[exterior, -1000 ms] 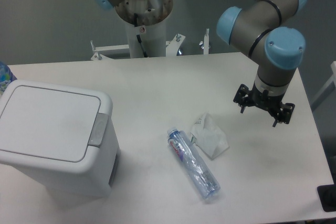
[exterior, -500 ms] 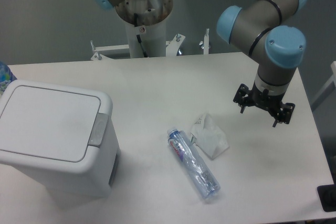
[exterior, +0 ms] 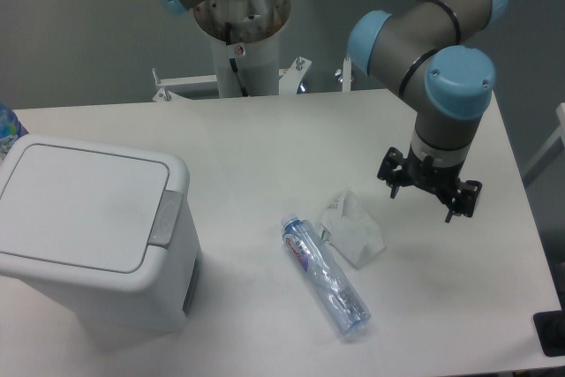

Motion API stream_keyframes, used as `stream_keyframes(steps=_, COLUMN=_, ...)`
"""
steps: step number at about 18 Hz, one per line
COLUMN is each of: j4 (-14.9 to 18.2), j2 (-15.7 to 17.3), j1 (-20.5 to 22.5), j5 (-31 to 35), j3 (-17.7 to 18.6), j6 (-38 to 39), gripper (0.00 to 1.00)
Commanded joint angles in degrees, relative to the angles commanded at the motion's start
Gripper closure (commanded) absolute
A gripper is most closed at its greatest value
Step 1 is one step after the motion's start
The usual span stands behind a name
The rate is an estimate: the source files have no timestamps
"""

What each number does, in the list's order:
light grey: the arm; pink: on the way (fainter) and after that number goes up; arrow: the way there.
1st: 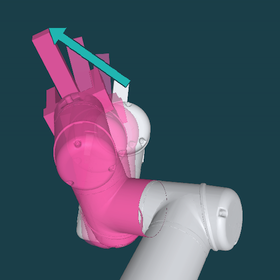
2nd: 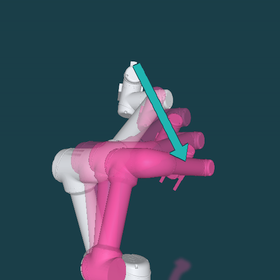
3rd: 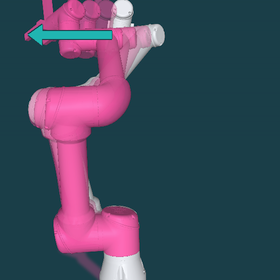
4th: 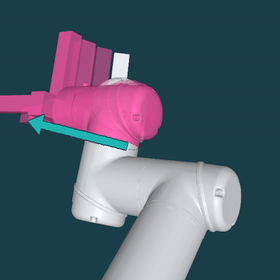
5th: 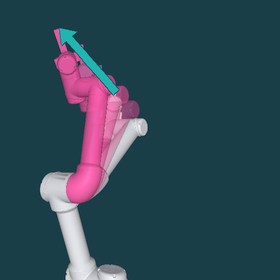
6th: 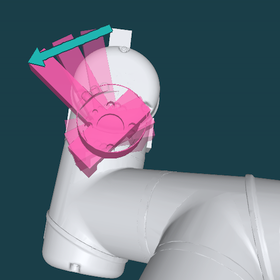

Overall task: Open the trash can
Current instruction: 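Raise the gripper and move it toward the trash can's grey button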

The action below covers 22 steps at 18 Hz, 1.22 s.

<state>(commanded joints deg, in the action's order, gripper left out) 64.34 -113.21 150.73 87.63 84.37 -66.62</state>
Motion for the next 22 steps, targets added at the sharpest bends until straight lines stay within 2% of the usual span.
stream_keyframes(steps=3, j4=0.09, j2=1.76, j1=-1.14, j5=-0.18, j3=1.14, j6=1.57, gripper=0.00)
stream_keyframes(steps=7, j4=0.00, j2=3.43, j1=-2.11, j5=-7.10, j3=1.32, j6=12.55, gripper=0.00)
stream_keyframes(steps=9, j4=0.00, j2=4.31, j1=-2.46, j5=-10.27, j3=1.32, j6=14.67, gripper=0.00)
stream_keyframes(steps=12, j4=0.17, j2=5.80, j1=-3.34, j5=-10.81, j3=0.97, j6=17.83, gripper=0.00)
stream_keyframes(steps=18, j4=3.34, j2=9.14, j1=-3.69, j5=-16.86, j3=0.35, j6=22.67, gripper=0.00)
stream_keyframes(steps=22, j4=4.04, j2=9.94, j1=-5.97, j5=-19.51, j3=-1.93, j6=30.74, gripper=0.00)
